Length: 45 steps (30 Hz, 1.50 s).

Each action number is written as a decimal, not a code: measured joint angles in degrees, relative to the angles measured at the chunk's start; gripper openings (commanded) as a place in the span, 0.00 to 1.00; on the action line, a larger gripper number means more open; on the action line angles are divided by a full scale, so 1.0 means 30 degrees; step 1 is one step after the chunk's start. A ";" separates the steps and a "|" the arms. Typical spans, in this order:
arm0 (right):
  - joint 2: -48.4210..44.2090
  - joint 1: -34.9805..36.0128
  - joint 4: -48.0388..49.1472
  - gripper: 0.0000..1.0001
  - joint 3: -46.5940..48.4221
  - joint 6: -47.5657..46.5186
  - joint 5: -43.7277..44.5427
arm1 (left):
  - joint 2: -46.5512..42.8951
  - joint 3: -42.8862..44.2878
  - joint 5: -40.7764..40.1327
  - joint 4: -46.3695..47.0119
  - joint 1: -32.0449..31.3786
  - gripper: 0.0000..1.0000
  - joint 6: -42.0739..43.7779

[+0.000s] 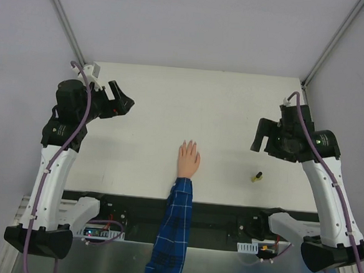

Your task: Paint the nails

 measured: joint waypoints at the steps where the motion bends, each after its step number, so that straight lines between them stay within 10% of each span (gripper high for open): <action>1: 0.0189 -0.0015 -0.0430 0.96 0.0087 0.0160 0.0219 | 0.0117 -0.0007 0.0036 -0.0015 -0.0197 0.85 0.0029; 14: 0.2470 -0.0364 -0.1851 0.99 -0.2433 0.3869 0.1705 | 0.2062 -0.0007 -0.0692 -0.0284 -0.6047 0.82 0.0066; 30: 0.1916 -0.1676 0.1588 0.53 -0.7701 0.4437 0.1727 | 0.3519 0.0510 -0.0146 -0.0670 -0.6521 0.80 0.1035; 45: 0.3701 -0.2091 0.5013 0.41 -0.9012 0.3832 0.1727 | 0.4073 0.1443 0.0080 -0.1290 -0.6521 0.80 0.2127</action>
